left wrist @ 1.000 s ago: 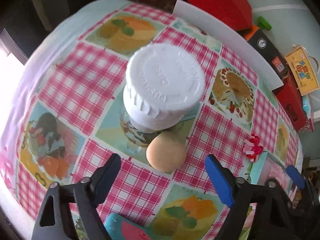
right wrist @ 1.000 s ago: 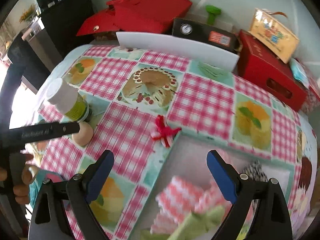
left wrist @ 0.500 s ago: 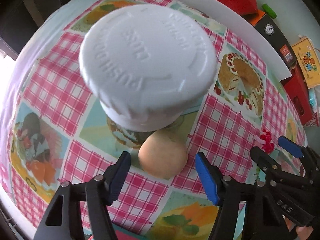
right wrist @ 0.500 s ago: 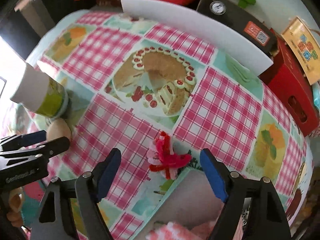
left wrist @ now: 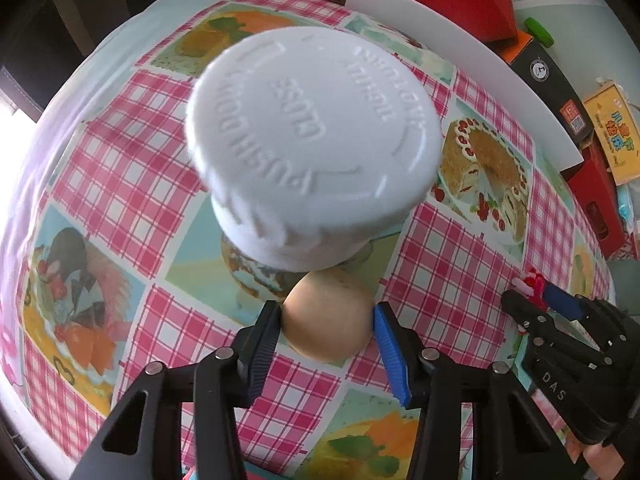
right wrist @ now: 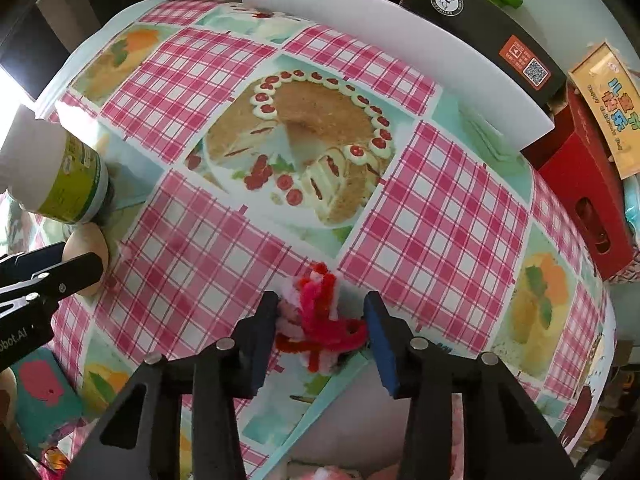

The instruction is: Organize soft objects

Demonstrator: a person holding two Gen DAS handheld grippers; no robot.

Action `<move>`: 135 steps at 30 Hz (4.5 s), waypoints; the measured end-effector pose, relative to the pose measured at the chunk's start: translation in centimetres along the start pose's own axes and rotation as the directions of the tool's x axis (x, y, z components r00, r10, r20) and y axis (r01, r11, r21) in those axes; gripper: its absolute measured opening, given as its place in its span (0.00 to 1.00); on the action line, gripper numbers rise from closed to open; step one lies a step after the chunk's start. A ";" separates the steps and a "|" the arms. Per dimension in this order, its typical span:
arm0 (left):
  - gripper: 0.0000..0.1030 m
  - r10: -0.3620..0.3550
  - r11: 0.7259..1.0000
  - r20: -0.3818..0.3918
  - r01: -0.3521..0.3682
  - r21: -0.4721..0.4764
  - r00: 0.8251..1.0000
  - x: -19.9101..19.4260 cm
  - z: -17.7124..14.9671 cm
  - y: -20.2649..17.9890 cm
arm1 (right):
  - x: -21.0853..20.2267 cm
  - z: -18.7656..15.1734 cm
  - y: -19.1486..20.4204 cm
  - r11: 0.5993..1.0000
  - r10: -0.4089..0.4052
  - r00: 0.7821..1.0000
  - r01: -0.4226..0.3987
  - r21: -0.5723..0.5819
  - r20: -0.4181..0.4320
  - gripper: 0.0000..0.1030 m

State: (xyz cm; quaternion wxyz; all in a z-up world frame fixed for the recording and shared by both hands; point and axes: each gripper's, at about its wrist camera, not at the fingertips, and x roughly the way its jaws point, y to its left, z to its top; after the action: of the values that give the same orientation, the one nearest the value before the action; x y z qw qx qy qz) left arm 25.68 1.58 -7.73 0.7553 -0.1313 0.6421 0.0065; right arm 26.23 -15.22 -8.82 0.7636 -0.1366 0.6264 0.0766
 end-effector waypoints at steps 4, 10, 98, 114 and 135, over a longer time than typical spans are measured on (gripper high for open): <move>0.49 -0.005 1.000 0.019 0.005 -0.010 1.000 -0.1 -0.7 0.7 | -1.5 -0.1 -0.2 1.000 0.027 0.999 -0.027 0.013 0.039 0.29; 0.49 -0.021 1.000 0.052 0.022 -0.004 0.998 -1.4 -2.0 1.0 | -3.7 -0.5 -0.6 0.997 0.061 0.994 -0.065 0.040 0.088 0.29; 0.50 -0.254 0.776 0.035 0.183 0.603 0.967 -6.2 -22.1 -18.3 | -9.0 -30.4 -12.5 0.721 -0.189 0.974 0.050 0.691 0.127 0.30; 0.60 -0.258 0.768 0.045 0.177 0.616 0.965 -6.0 -22.4 -17.8 | -8.7 -29.4 -11.3 0.753 -0.159 0.979 0.034 0.657 0.131 0.33; 0.80 -0.190 0.876 0.283 0.032 0.482 0.940 -9.8 -18.7 -13.1 | -10.3 -28.9 -10.7 0.763 -0.197 0.964 0.036 0.645 0.179 0.50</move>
State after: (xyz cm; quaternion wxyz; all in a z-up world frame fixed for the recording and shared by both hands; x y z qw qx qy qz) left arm 8.20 -13.33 1.67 0.8579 0.0215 0.4837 -0.1721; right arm 0.13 -33.63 -2.71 0.8365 0.1012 0.5103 -0.1722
